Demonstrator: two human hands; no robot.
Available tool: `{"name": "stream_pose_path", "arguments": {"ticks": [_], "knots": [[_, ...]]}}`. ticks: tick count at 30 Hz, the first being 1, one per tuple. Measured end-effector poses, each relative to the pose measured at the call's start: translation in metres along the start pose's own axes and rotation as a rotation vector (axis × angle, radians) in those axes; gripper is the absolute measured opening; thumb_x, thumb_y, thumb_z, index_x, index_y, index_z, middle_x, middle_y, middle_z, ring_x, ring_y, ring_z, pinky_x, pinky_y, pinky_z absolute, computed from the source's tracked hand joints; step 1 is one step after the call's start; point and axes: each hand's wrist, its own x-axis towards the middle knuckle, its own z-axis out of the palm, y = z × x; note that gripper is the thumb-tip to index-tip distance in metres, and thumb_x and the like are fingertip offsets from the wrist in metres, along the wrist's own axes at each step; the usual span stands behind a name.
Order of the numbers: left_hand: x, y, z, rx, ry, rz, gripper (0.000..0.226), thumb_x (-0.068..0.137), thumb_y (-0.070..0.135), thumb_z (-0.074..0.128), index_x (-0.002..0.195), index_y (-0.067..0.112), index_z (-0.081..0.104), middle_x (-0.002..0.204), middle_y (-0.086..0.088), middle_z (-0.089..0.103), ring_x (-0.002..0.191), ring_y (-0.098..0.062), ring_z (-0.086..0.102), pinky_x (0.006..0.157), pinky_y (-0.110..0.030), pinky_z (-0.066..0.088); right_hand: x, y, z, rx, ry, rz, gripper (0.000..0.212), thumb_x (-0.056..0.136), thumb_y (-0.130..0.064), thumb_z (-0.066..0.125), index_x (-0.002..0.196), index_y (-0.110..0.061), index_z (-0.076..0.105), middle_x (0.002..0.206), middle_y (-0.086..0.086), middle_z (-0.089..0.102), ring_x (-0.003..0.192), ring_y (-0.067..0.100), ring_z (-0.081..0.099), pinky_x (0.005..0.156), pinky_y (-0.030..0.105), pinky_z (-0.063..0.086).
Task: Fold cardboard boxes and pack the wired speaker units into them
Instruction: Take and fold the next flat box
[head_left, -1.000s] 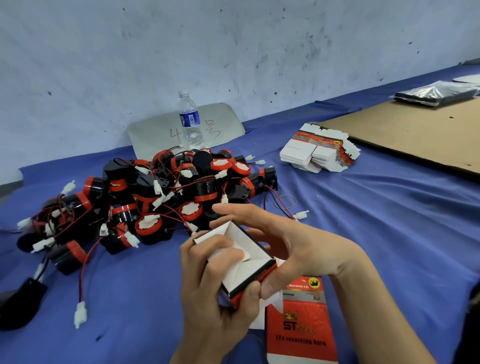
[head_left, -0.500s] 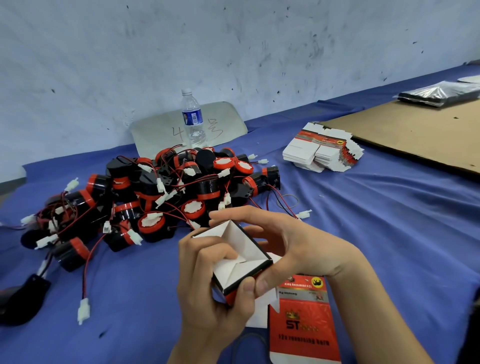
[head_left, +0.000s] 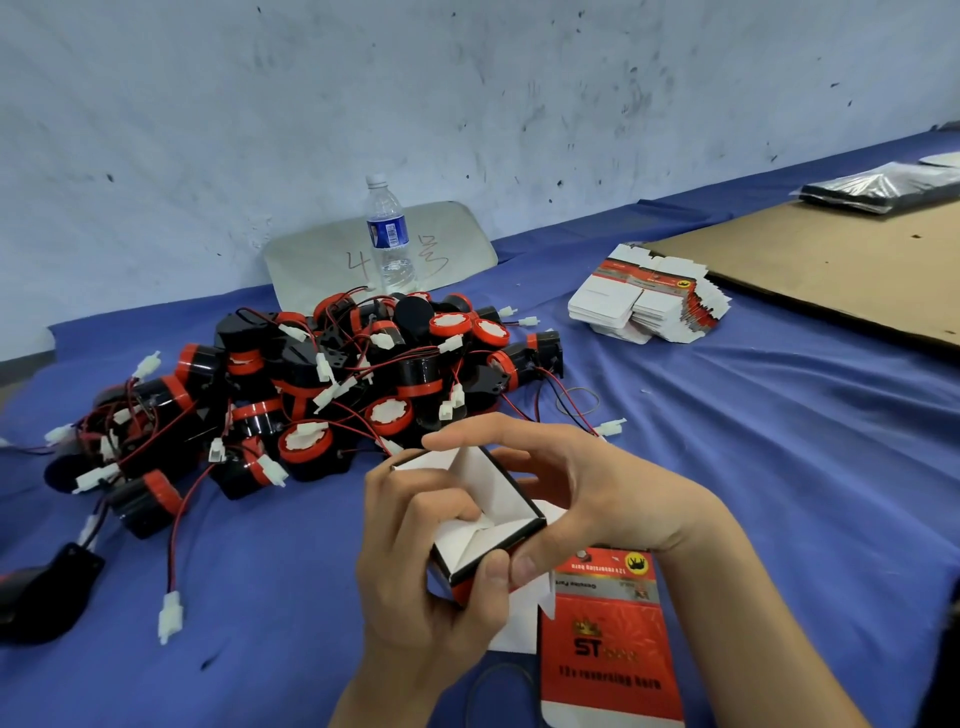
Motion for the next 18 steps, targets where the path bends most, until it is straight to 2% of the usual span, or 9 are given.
{"name": "stream_pose_path", "arguments": {"ticks": [4,6,8,9,11,13,14,16,18], "knots": [[0.000,0.000,0.000,-0.007,-0.010,0.009,0.035,0.096,0.049,0.041,0.088,0.016,0.050,0.096,0.002,0.052,0.089,-0.031,0.055,0.078,-0.034,0.046,-0.001,0.000,-0.001,-0.010,0.014,-0.021,0.081,0.065,0.000,0.079,0.135,-0.030,0.051,0.135,-0.001,0.052,0.125,0.020,0.048,0.104,0.028,0.040],[-0.001,0.000,0.001,-0.028,-0.005,0.010,0.035,0.096,0.049,0.042,0.096,0.015,0.051,0.104,0.000,0.052,0.098,-0.028,0.055,0.084,-0.029,0.044,-0.002,-0.002,-0.001,0.035,0.005,-0.022,0.079,0.066,-0.003,0.078,0.136,-0.025,0.050,0.133,-0.002,0.054,0.124,0.019,0.050,0.100,0.024,0.040],[-0.002,0.000,0.001,-0.089,-0.003,-0.005,0.038,0.095,0.051,0.045,0.108,0.015,0.049,0.114,-0.004,0.052,0.112,-0.022,0.053,0.090,-0.027,0.043,-0.004,-0.004,-0.003,0.112,-0.004,-0.021,0.078,0.066,-0.009,0.076,0.138,-0.021,0.048,0.131,0.000,0.056,0.121,0.023,0.052,0.097,0.029,0.043],[-0.002,-0.001,0.002,-0.125,-0.006,-0.020,0.042,0.094,0.051,0.045,0.113,0.014,0.048,0.120,-0.007,0.050,0.118,-0.023,0.050,0.092,-0.029,0.044,-0.004,-0.003,-0.005,0.134,0.004,-0.024,0.078,0.067,-0.012,0.074,0.139,-0.020,0.046,0.132,0.003,0.055,0.122,0.026,0.051,0.098,0.034,0.044],[-0.004,-0.004,0.003,-0.208,-0.039,-0.070,0.054,0.093,0.054,0.047,0.129,0.013,0.042,0.136,-0.015,0.043,0.128,-0.034,0.044,0.095,-0.045,0.047,-0.004,-0.002,-0.006,0.156,0.048,-0.021,0.076,0.068,-0.020,0.071,0.140,-0.020,0.045,0.135,0.009,0.053,0.125,0.030,0.051,0.102,0.041,0.044],[-0.004,-0.007,0.003,-0.272,-0.112,-0.135,0.074,0.090,0.060,0.049,0.146,0.016,0.028,0.151,-0.015,0.028,0.133,-0.045,0.037,0.095,-0.061,0.044,0.000,0.000,-0.004,0.164,0.118,0.018,0.070,0.070,-0.032,0.069,0.137,-0.026,0.049,0.130,0.010,0.057,0.118,0.028,0.058,0.097,0.036,0.048],[-0.004,-0.010,0.003,-0.285,-0.154,-0.163,0.083,0.088,0.064,0.051,0.151,0.020,0.020,0.157,-0.011,0.022,0.135,-0.046,0.035,0.096,-0.063,0.043,0.003,0.002,-0.001,0.139,0.167,0.043,0.064,0.071,-0.039,0.068,0.133,-0.029,0.053,0.124,0.009,0.061,0.111,0.024,0.062,0.094,0.034,0.049],[-0.005,-0.016,0.002,-0.290,-0.223,-0.199,0.096,0.082,0.069,0.055,0.154,0.026,0.008,0.160,-0.001,0.016,0.140,-0.033,0.034,0.103,-0.051,0.044,0.008,0.007,0.002,0.059,0.275,0.111,0.051,0.074,-0.051,0.064,0.122,-0.034,0.060,0.107,0.002,0.069,0.098,0.016,0.067,0.088,0.031,0.053],[-0.007,-0.019,0.003,-0.314,-0.256,-0.284,0.099,0.079,0.063,0.065,0.154,0.033,0.006,0.157,0.011,0.026,0.138,-0.016,0.039,0.103,-0.036,0.045,0.010,0.009,0.003,0.036,0.334,0.182,0.044,0.081,-0.061,0.055,0.112,-0.031,0.065,0.095,-0.003,0.072,0.088,0.012,0.069,0.078,0.027,0.054]]}}
